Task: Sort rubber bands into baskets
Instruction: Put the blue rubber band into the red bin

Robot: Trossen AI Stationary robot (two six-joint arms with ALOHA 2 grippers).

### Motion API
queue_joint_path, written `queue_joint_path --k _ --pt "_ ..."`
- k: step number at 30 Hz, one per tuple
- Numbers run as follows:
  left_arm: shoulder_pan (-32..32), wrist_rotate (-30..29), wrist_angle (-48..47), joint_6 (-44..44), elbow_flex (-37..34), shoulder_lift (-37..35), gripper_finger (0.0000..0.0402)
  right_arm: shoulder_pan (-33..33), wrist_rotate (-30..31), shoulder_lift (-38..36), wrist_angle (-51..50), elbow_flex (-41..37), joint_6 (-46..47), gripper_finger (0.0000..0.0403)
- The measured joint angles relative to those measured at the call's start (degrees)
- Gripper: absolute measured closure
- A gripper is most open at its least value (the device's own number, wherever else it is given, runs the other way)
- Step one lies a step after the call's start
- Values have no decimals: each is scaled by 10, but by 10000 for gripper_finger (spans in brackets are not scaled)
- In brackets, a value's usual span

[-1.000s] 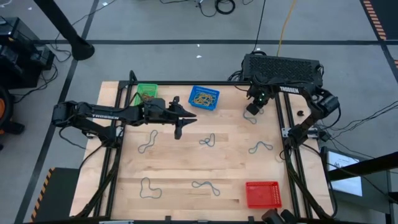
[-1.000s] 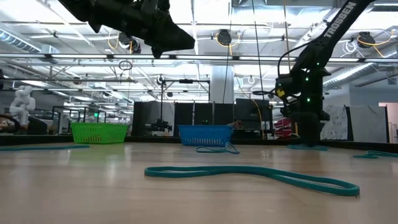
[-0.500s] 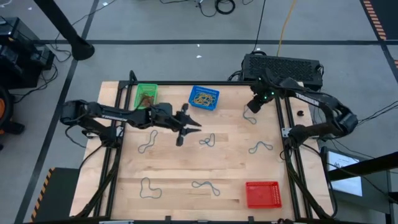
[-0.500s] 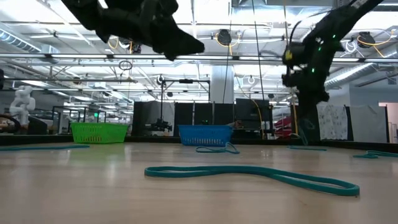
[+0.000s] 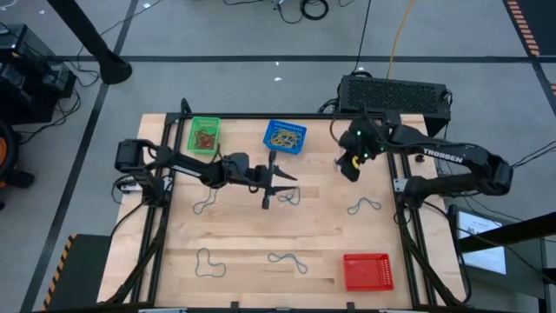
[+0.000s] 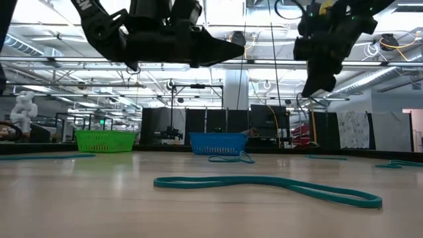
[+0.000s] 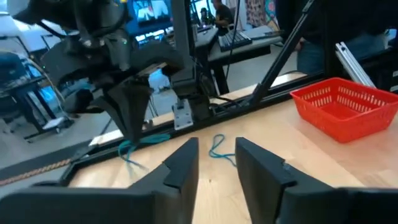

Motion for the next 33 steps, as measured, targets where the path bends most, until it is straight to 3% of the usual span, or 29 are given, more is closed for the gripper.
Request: queue_joint_path --k 6,11,16,22,28,33 --pt "-10 -6 -45 -3 55 32 216 90 0 0 42 0 21 402" --pt "-20 -46 -91 10 111 66 164 150 -16 0 83 0 38 402" --pt "-23 -77 -123 30 158 105 132 202 -17 0 99 0 52 402" --pt "-23 -76 -137 -13 199 135 114 246 -16 0 117 1 53 402" --pt "-22 31 -188 -50 235 153 113 256 -10 0 152 1 50 402" --pt "-22 45 -198 -50 238 153 114 255 -9 0 153 1 48 402"
